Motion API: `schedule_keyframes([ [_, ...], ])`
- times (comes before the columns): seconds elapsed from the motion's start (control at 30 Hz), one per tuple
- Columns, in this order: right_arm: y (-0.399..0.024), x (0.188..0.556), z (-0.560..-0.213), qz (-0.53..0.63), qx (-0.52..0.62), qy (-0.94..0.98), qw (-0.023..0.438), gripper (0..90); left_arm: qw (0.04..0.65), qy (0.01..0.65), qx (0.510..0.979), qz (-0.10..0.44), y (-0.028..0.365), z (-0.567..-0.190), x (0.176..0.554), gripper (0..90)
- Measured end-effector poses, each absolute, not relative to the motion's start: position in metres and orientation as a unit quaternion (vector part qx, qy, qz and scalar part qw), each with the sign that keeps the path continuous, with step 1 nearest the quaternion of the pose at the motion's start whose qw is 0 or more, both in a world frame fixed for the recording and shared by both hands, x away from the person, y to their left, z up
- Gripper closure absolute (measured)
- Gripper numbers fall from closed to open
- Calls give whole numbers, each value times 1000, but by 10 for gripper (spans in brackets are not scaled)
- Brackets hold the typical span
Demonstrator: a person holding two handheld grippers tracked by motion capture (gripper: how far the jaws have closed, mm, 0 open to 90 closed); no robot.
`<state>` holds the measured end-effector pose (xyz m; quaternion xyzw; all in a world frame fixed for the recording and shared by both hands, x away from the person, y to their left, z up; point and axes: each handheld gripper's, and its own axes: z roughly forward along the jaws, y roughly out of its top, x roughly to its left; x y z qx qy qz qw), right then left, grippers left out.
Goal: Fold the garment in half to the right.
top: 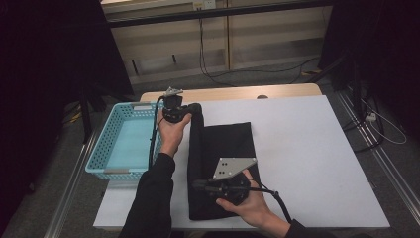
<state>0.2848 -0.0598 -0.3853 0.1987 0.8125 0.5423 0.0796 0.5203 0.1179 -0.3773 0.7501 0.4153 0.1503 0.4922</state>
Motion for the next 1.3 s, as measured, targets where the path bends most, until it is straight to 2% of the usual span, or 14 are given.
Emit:
schedule_keyframes([
  [0.77,-114,268,-406,517,251,813,90,876,476,392,777,124,56,-406,523,859],
  [1.3,-140,265,-424,491,279,820,86,873,469,383,787,117,32,-420,523,856],
])
